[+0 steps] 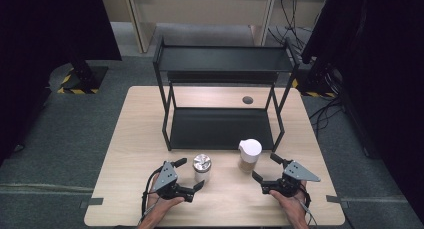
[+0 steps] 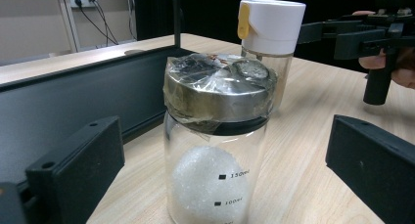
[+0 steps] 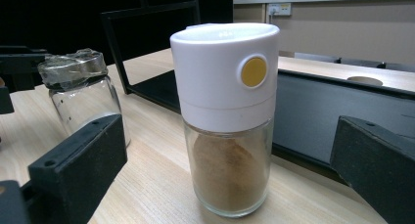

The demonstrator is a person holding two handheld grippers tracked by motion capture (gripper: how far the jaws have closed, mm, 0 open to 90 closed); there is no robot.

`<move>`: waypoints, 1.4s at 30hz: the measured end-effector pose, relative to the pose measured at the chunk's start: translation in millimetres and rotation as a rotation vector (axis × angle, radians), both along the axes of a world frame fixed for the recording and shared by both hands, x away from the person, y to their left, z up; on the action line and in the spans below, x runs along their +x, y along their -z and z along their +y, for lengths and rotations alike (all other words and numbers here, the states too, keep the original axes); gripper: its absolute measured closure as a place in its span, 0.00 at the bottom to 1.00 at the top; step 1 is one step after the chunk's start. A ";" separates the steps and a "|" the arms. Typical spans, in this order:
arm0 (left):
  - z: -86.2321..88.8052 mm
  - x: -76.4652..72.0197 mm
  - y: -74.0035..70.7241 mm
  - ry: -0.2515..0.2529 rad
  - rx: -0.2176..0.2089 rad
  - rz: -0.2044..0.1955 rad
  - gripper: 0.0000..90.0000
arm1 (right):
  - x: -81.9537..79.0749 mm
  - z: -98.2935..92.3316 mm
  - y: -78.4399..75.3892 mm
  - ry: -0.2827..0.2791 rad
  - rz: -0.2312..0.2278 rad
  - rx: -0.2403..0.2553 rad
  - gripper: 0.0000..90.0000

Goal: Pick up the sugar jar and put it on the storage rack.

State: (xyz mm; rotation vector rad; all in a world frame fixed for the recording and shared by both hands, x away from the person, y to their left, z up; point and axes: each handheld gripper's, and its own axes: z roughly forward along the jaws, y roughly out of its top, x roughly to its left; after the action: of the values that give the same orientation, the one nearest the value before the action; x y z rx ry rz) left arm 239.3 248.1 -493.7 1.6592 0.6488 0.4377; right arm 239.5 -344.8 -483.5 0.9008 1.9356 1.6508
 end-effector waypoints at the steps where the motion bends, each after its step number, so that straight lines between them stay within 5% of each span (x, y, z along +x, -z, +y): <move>1: 0.0 0.2 0.2 -0.002 -0.003 0.006 0.00 | -0.3 0.0 0.3 0.000 -0.002 0.002 0.01; 42: -4.9 3.9 2.2 -0.009 -0.013 0.009 0.00 | -2.2 3.0 1.4 0.016 -0.004 0.010 0.01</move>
State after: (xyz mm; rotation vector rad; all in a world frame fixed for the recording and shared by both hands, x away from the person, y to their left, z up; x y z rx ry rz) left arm 243.3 243.3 -495.9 1.6472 0.6645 0.4325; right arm 237.3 -341.8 -484.8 0.9138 1.9146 1.6533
